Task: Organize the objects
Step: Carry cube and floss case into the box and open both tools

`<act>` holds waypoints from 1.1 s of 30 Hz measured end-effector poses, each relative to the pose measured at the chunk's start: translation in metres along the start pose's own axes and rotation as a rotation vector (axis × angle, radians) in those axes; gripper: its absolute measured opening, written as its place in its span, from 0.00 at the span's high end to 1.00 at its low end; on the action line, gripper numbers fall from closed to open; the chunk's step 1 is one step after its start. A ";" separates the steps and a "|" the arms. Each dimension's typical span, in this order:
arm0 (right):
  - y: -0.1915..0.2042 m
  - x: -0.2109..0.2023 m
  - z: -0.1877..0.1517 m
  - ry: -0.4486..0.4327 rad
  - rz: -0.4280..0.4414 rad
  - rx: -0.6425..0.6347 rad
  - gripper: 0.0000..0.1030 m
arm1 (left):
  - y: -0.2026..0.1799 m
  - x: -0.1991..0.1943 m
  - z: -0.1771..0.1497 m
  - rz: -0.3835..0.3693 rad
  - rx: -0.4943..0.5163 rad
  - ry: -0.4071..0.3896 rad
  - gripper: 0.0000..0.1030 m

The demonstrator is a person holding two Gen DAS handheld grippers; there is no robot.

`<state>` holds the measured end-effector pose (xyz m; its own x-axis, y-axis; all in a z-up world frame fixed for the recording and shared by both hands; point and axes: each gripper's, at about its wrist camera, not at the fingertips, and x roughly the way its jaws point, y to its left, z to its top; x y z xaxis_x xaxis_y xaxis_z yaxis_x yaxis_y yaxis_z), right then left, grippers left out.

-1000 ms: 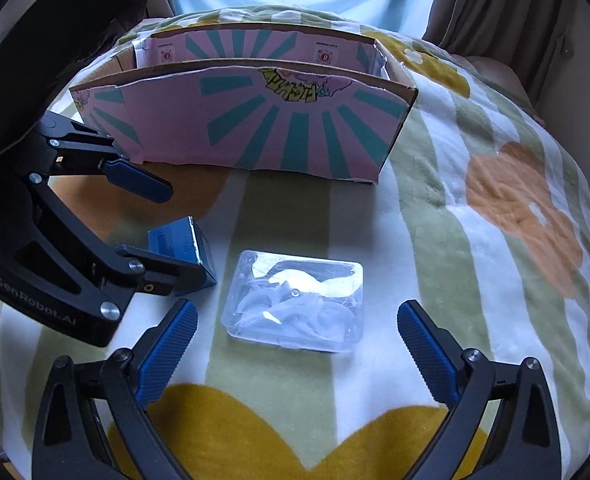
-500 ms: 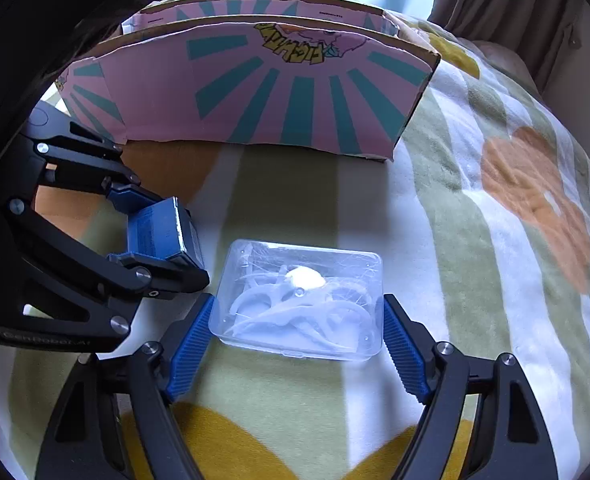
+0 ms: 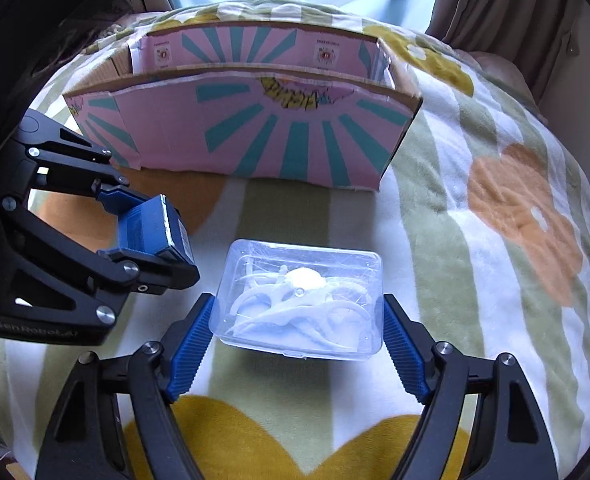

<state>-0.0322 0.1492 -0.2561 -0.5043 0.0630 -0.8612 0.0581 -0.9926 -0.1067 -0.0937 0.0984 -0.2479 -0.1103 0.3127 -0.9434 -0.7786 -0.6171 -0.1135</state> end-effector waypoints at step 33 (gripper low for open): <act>-0.005 -0.213 0.091 -0.093 0.182 0.015 0.26 | -0.014 -0.274 -0.069 0.253 -0.698 -0.290 0.65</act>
<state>-0.0035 0.1314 -0.0270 -0.5642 -0.1268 -0.8158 0.1435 -0.9882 0.0543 -0.0103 -0.0279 -0.0096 -0.4629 0.2186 -0.8590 -0.1520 -0.9743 -0.1660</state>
